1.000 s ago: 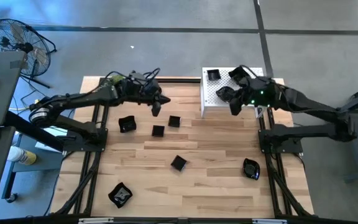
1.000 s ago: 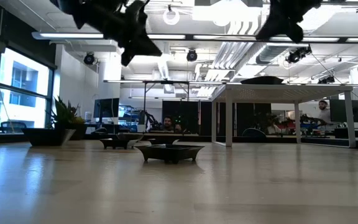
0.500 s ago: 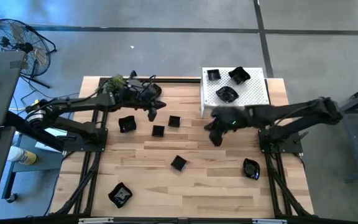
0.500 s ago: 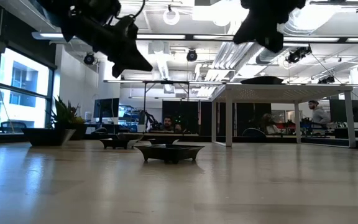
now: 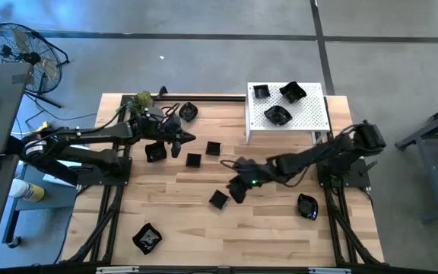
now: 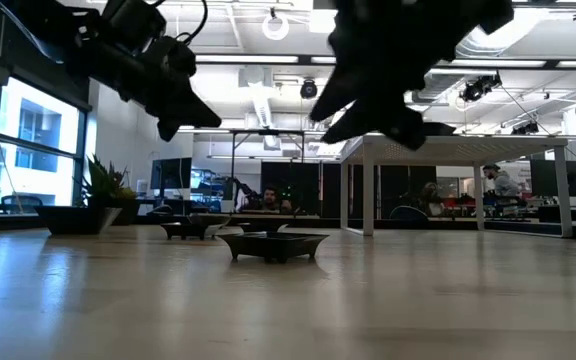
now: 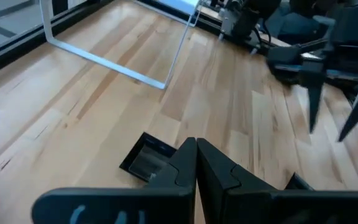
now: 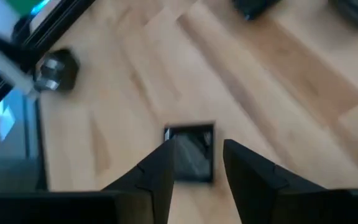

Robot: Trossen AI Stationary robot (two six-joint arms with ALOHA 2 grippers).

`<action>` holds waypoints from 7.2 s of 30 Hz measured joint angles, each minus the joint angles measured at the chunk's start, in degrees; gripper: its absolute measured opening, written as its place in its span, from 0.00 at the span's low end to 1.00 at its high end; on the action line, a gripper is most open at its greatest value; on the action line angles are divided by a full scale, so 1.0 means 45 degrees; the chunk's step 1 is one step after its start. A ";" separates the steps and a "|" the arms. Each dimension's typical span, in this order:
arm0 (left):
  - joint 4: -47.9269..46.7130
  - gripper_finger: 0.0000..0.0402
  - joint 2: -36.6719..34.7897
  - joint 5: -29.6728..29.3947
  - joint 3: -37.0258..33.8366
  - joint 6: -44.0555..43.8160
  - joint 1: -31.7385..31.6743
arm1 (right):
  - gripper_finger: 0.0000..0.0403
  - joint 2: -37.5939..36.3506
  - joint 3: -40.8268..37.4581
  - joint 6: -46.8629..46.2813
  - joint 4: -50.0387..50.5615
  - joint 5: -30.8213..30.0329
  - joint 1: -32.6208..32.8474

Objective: Pick & Place Mini shaped plates
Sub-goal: Stack the square plate on top of the square plate on the shelf, then stack the square plate on top of the stacked square plates on the shelf

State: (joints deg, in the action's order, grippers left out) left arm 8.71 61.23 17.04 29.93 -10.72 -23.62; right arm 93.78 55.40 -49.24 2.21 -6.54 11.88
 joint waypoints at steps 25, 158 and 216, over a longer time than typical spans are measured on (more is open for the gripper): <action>-0.0600 0.00 -0.0530 -0.0578 -0.0010 0.0330 0.0000 | 0.33 0.3298 0.0375 -0.3935 -0.3178 -0.4852 -0.2748; -0.2313 0.00 -0.0763 -0.1886 0.0913 0.0127 -0.0001 | 0.02 -0.6368 -0.1148 0.5992 0.1405 0.3713 -0.9358; -0.7287 0.38 0.5238 -0.3628 0.3113 -0.9255 0.1588 | 0.01 -1.2338 -0.3876 0.8292 0.0814 0.0908 -0.7494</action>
State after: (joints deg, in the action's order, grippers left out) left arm -24.08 84.81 0.71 43.94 -52.37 -16.47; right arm 38.26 37.95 -11.92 5.88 -2.45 -21.85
